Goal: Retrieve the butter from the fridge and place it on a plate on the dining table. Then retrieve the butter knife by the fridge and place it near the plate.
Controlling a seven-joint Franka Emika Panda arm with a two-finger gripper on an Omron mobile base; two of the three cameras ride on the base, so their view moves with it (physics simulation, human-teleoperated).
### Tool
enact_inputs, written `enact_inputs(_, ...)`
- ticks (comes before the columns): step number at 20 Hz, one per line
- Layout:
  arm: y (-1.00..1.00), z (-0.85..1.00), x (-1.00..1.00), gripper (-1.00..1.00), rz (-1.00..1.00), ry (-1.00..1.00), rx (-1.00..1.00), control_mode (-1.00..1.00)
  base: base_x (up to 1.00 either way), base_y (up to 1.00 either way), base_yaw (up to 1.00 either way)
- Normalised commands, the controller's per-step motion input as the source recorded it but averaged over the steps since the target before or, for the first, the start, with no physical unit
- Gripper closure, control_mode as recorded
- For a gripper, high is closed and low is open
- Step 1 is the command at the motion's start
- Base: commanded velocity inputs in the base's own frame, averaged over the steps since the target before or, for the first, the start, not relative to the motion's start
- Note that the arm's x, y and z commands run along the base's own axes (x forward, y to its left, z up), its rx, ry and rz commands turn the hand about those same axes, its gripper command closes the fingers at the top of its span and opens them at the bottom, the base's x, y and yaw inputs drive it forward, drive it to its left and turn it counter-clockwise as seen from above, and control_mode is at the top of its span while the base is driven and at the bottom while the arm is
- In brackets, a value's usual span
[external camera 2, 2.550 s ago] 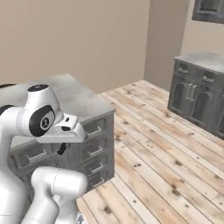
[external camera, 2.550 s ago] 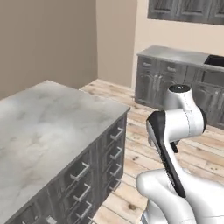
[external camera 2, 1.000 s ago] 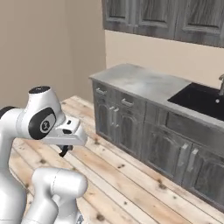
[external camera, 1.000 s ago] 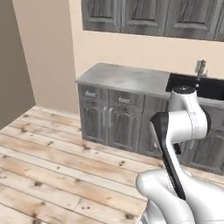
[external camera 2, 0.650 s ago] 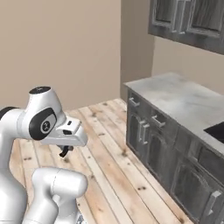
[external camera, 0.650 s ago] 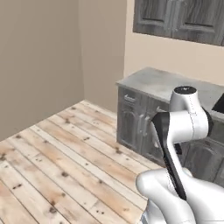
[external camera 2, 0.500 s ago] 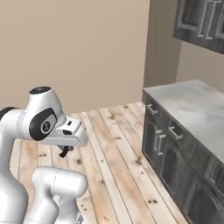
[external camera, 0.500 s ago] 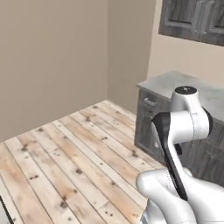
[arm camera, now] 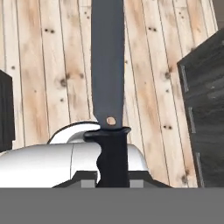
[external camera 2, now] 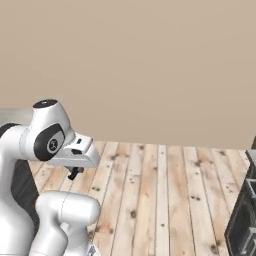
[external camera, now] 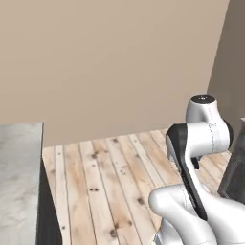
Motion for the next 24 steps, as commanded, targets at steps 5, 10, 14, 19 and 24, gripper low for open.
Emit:
enact_inputs(5,0.0,0.0,0.0,1.0,0.0,0.0,0.0,1.0,1.0,-0.09,0.56)
enact_inputs(10,0.0,0.0,0.0,1.0,0.0,0.0,0.0,1.0,1.0,-0.61,0.3)
enact_inputs(14,0.0,0.0,0.0,1.0,0.0,0.0,0.0,1.0,1.0,-0.58,0.26)
enact_inputs(19,0.0,0.0,0.0,1.0,0.0,0.0,0.0,1.0,1.0,-0.56,0.3)
enact_inputs(24,0.0,0.0,0.0,1.0,0.0,0.0,0.0,1.0,1.0,-0.46,0.51)
